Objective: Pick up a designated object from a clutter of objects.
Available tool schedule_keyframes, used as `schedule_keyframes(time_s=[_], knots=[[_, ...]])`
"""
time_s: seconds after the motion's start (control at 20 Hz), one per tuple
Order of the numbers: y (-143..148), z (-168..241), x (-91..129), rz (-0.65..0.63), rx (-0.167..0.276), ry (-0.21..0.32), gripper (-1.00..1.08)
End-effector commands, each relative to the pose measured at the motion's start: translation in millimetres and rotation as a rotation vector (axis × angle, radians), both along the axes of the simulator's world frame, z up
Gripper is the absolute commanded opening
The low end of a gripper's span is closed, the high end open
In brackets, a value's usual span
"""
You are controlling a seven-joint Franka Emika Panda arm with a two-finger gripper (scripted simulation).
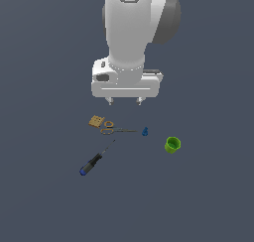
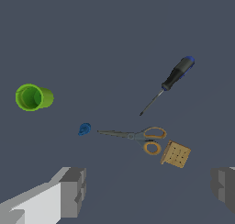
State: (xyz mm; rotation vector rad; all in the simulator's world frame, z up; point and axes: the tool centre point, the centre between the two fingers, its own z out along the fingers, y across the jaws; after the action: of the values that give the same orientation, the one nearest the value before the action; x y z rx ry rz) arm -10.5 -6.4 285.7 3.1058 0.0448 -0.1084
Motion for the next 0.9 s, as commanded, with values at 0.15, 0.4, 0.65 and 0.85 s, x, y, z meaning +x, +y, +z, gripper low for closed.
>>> schedule_keyframes(time_s=[0.15, 0.4, 0.65, 0.85], knots=[[-2.7, -15.3, 1.0, 0.071, 0.006, -0.001, 1.00], [-6.3, -35.6, 1.6, 0.168, 0.013, -0.003, 1.00], [-10.6, -60.3, 0.9, 0.287, 0.022, -0.006, 1.00], [-14.1, -79.8, -0.7, 0.383, 0.029, -0.009, 1.00]])
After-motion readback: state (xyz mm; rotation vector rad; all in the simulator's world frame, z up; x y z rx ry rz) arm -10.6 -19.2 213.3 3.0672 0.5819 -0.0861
